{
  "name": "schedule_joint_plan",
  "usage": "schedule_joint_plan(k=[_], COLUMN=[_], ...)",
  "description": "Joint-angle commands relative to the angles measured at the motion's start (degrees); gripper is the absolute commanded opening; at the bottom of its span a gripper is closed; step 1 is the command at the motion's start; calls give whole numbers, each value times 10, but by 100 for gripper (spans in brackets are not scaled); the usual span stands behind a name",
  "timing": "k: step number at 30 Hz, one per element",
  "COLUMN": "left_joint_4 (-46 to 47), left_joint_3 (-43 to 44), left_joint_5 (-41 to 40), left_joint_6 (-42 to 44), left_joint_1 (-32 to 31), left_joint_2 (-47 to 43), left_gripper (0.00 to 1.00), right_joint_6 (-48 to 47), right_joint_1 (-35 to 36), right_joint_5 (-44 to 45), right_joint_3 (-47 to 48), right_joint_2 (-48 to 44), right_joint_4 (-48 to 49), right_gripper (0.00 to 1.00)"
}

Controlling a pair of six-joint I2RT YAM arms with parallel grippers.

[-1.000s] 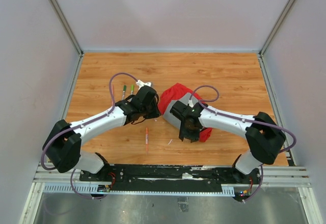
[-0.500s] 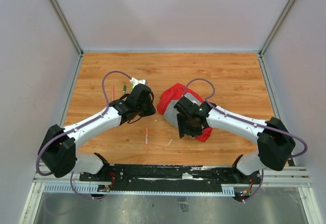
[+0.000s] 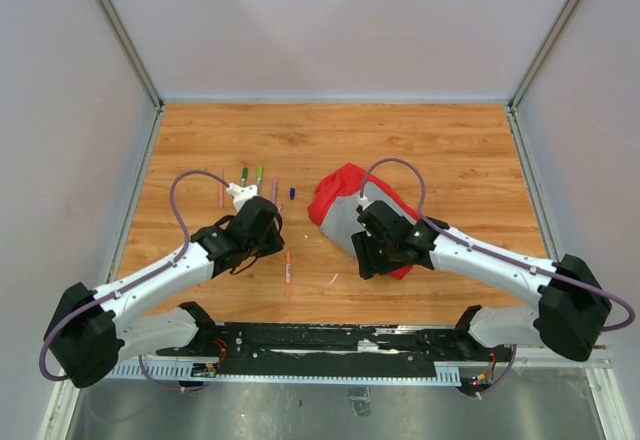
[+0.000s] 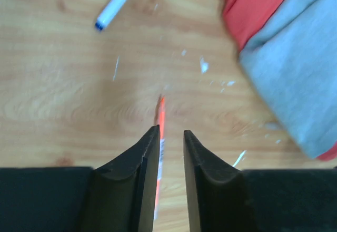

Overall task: Insert the pens into the pen caps
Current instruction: Pick up the pen from the center of the board.

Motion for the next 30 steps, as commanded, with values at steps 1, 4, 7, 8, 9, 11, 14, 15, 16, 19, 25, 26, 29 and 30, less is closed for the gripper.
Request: schedule_joint_plan(k=[1, 4, 7, 8, 9, 11, 14, 15, 16, 19, 25, 26, 29, 30], left_joint_4=[-68, -91, -113, -119, -127, -142, -160, -154, -146, -134, -113, -116, -106, -96], left_joint_3=[-39, -63, -68, -67, -63, -51, -26, -19, -11, 18, 41, 36, 6, -6], left_joint_5=[-47, -76, -105, -106, -98, -98, -122, -119, -115, -119, -119, -122, -127, -126], left_joint_6=[-74, -101, -114, -117, -119, -123, -134, -129, -121, -118, -141, -153, -182, -186], left_joint_1=[-65, -114, -145, -148, -148, -159, -179, -180, -181, -200, -240, -246, -257, -257], left_joint_2=[-38, -39, -25, -18, -10, 7, 36, 47, 62, 109, 190, 194, 185, 179], left_gripper=[34, 52, 62, 64, 65, 66, 66, 66, 66, 66, 66, 66, 64, 63], right_joint_6=[52, 68, 76, 87, 94, 106, 114, 111, 107, 94, 92, 92, 87, 86], right_joint_1=[35, 68, 87, 87, 89, 102, 119, 120, 120, 120, 120, 120, 120, 119], right_joint_5=[47, 60, 73, 73, 69, 73, 105, 112, 118, 132, 118, 112, 102, 102], right_joint_3=[-61, -106, -133, -138, -141, -138, -112, -106, -101, -90, -93, -93, -93, -93], right_joint_2=[-63, -98, -133, -146, -157, -186, -225, -232, -238, -239, -221, -220, -216, -215], right_joint_4=[26, 40, 27, 16, 7, -13, -50, -59, -64, -79, -81, -81, -81, -84], right_gripper=[59, 62, 65, 64, 64, 63, 63, 63, 63, 64, 64, 64, 64, 64])
